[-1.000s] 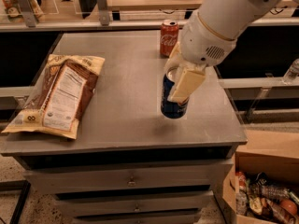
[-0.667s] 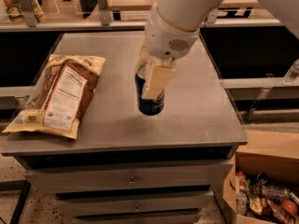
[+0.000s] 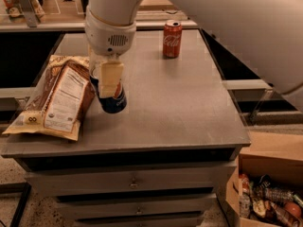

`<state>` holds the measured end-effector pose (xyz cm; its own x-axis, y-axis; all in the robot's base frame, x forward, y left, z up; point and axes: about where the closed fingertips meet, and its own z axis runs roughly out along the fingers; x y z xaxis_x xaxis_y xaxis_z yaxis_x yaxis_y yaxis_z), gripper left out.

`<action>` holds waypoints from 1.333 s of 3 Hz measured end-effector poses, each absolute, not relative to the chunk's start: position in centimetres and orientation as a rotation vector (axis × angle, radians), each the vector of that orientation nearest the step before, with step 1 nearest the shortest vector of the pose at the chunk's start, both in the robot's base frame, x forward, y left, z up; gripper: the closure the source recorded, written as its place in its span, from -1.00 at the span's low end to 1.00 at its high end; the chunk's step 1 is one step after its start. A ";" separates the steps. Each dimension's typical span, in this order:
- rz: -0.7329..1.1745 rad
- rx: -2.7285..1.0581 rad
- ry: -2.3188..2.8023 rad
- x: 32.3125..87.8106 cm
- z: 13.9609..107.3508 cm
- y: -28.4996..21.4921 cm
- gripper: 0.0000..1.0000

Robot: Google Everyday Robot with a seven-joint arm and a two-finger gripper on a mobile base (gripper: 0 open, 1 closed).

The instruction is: Move pepsi can near brown chip bag

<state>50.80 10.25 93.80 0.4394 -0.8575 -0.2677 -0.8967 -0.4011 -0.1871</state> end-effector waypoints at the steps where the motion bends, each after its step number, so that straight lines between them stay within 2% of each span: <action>1: 0.199 -2.468 1.433 51.6 92.8 13.7 0.66; 2: 0.204 -2.516 1.378 52.2 92.2 15.9 0.19; 4: 0.201 -2.549 1.347 52.8 91.2 17.3 -0.74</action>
Offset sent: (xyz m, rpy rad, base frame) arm 0.0182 0.0775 -0.0248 -0.0653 0.0317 0.1857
